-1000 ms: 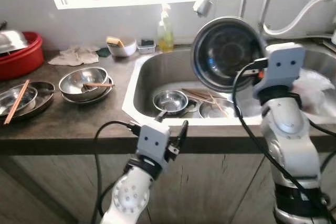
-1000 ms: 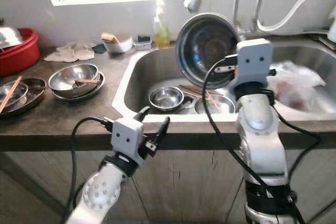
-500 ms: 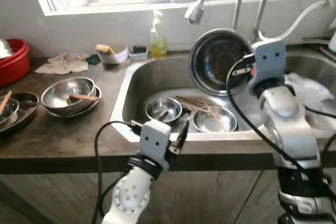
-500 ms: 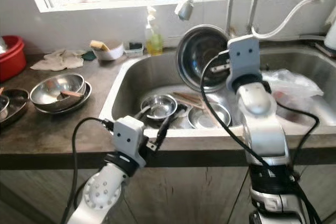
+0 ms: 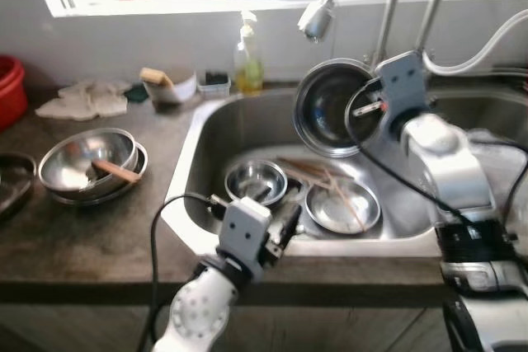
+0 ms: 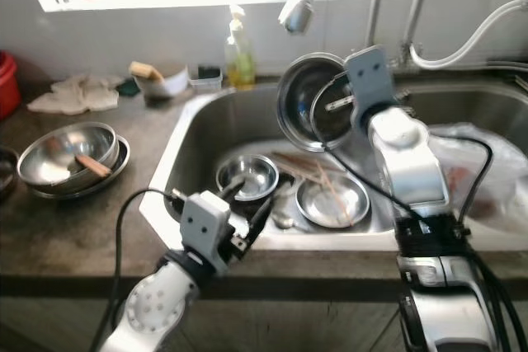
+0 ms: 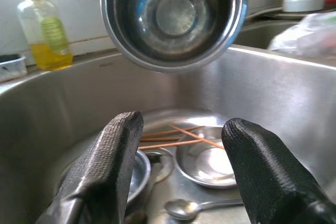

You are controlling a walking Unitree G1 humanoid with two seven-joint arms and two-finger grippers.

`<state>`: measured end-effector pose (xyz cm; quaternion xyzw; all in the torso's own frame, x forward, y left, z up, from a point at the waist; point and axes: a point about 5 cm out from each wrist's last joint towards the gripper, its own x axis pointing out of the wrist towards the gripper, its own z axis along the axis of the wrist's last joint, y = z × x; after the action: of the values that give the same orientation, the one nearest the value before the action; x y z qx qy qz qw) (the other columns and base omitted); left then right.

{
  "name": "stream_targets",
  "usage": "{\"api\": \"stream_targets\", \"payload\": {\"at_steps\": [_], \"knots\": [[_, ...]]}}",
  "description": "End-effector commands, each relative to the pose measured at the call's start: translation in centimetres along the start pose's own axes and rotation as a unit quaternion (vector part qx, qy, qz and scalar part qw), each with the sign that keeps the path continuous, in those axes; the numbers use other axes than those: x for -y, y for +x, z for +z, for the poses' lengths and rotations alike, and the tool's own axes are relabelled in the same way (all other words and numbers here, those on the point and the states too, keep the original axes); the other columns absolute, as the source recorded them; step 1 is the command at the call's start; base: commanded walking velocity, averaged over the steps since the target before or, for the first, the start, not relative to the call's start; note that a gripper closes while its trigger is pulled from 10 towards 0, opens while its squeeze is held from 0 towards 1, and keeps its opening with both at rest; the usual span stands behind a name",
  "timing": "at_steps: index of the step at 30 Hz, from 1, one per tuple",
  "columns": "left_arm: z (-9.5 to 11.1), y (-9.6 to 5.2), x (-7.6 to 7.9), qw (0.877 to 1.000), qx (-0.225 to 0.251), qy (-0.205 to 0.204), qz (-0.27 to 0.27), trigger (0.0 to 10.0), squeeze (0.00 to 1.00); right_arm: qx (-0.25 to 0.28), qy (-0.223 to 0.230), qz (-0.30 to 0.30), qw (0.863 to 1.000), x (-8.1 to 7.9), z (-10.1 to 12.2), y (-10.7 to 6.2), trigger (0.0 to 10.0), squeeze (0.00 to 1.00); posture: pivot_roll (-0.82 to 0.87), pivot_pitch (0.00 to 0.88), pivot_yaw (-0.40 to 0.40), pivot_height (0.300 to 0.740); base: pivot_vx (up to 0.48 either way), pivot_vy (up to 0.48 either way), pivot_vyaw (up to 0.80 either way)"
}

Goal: Kitchen organization

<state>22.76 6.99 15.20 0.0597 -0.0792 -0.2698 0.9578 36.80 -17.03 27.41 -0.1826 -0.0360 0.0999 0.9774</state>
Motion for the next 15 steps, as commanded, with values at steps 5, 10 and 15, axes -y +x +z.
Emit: {"api": "stream_targets", "payload": {"at_steps": [5,10,15], "knots": [[0.2,-0.1,0.8,1.000,0.001,-0.004,-0.013,10.0,0.00,-0.071,-0.009,0.047,0.996,-0.4,-2.2,0.4,10.0,0.00,0.09,0.069,-0.005,0.740,0.000,0.000,0.00],[0.0,-0.3,1.1,1.000,-0.005,-0.009,-0.022,10.0,0.00,-0.112,-0.017,0.076,0.991,-1.0,-4.0,0.6,10.0,0.00,0.09,0.073,-0.004,0.740,0.000,0.000,0.00],[-0.1,-0.5,1.3,0.999,-0.009,-0.008,-0.029,10.0,0.00,-0.146,-0.025,0.098,0.984,-1.4,-5.6,0.5,10.0,0.00,0.09,0.079,-0.005,0.740,0.000,0.000,0.00]]}}
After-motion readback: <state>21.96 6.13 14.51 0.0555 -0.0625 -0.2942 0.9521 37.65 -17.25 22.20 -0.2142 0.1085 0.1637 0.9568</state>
